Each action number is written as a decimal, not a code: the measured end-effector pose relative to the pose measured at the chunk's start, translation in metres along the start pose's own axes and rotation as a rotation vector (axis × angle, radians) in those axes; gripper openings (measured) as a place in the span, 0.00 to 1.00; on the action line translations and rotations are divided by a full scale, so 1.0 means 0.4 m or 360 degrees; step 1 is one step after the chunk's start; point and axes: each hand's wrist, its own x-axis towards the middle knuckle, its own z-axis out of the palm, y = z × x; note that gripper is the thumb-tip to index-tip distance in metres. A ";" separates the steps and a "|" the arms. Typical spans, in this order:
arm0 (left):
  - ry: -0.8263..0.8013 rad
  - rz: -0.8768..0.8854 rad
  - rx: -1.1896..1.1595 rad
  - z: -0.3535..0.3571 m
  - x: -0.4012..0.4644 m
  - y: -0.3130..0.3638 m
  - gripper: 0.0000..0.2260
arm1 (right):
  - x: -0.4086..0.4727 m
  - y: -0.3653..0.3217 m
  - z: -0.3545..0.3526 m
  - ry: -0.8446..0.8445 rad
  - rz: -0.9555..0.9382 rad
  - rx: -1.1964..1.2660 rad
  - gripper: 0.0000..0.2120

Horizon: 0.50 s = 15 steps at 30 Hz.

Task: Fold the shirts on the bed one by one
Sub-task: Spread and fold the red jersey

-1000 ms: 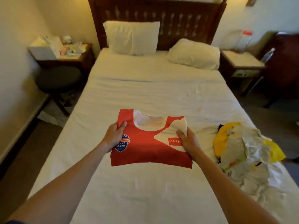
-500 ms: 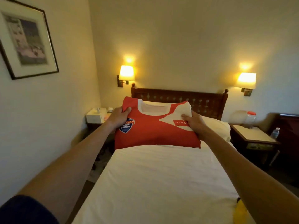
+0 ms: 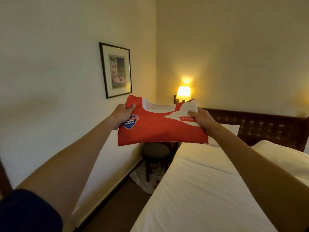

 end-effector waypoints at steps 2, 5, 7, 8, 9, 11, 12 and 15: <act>0.0120 -0.0003 0.0019 -0.098 -0.028 -0.007 0.11 | 0.014 -0.041 0.089 -0.0098 -0.0045 -0.0014 0.10; 0.0305 -0.0033 0.0079 -0.249 -0.077 -0.026 0.10 | 0.035 -0.097 0.237 -0.0252 -0.0113 0.0026 0.08; 0.0433 -0.0073 0.0123 -0.349 -0.112 -0.045 0.10 | 0.050 -0.131 0.340 -0.0387 -0.0161 0.0095 0.07; 0.0502 -0.0092 0.0140 -0.398 -0.131 -0.054 0.10 | 0.057 -0.148 0.393 -0.0458 -0.0194 0.0128 0.08; 0.0574 -0.0107 0.0156 -0.445 -0.150 -0.063 0.10 | 0.064 -0.164 0.444 -0.0521 -0.0227 0.0158 0.09; 0.0718 -0.0149 0.0194 -0.532 -0.188 -0.077 0.10 | 0.074 -0.198 0.545 -0.0633 -0.0285 0.0207 0.11; 0.0785 -0.0178 0.0213 -0.572 -0.207 -0.081 0.10 | 0.078 -0.215 0.592 -0.0696 -0.0311 0.0223 0.12; 0.0963 -0.0253 0.0250 -0.674 -0.258 -0.095 0.12 | 0.082 -0.258 0.717 -0.0863 -0.0380 0.0258 0.10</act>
